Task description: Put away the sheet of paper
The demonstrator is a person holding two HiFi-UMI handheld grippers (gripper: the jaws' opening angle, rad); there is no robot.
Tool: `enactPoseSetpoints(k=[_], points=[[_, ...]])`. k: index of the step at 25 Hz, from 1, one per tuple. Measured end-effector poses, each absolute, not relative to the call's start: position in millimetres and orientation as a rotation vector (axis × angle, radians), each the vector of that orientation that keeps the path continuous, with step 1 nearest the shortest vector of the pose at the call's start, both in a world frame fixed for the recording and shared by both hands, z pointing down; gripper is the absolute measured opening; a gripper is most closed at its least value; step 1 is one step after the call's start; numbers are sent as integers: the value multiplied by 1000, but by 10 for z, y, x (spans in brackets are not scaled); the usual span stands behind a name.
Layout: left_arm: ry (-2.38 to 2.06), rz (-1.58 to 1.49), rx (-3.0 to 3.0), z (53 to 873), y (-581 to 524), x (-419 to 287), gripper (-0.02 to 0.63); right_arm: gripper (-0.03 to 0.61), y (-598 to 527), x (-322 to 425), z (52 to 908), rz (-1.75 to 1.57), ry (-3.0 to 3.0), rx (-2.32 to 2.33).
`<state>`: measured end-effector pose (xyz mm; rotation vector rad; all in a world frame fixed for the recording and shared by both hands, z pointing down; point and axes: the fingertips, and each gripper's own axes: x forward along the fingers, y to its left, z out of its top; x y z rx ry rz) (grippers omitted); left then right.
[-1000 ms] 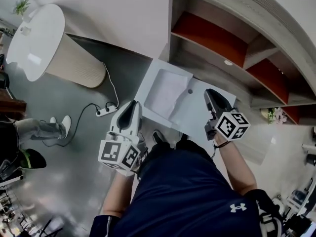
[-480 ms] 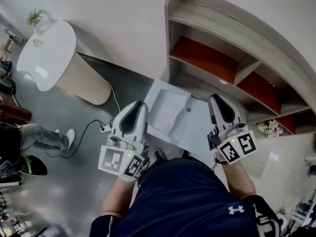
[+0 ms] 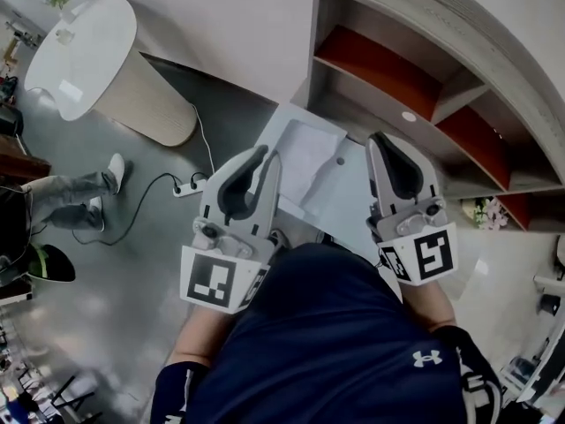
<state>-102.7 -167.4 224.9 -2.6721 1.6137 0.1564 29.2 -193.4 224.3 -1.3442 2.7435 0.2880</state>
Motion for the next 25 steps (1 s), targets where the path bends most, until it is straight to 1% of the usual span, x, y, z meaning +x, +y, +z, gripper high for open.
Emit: enactPoseSetpoints(k=[9,25], points=[[1632,144,-2671,2376,-1725,-1178,54,28,-1998,155,2318,279,2775,-1337],[1616,156,-2720,2418,-1877,-1135,54,28,-2091,190,2362,241,2771,-1379]])
